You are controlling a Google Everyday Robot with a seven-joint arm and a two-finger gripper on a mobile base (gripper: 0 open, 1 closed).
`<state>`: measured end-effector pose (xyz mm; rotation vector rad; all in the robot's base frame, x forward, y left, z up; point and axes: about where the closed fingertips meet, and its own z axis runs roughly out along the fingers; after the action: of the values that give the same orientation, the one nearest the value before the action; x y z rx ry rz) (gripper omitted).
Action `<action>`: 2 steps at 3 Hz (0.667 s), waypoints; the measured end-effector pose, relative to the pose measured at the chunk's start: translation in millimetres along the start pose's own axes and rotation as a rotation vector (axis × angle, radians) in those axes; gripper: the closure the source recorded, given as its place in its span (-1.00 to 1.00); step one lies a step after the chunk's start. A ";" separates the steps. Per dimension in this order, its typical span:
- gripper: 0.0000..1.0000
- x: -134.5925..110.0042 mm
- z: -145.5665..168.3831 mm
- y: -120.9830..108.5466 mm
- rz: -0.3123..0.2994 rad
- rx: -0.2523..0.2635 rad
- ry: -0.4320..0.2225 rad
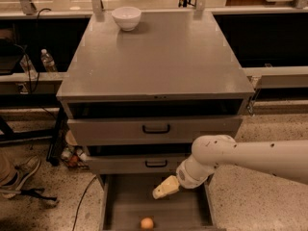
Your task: Pick orange from bottom drawer and place on counter
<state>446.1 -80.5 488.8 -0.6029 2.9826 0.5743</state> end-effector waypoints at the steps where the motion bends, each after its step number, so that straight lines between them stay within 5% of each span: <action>1: -1.00 0.0 0.0 0.0 0.000 0.000 0.000; 2: -1.00 -4.0 24.3 2.7 0.023 0.004 0.035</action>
Offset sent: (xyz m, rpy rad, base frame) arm 0.0094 0.0474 -0.0788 -0.0696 0.1379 -0.0416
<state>448.1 -67.8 467.6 -0.5855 3.0266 0.5648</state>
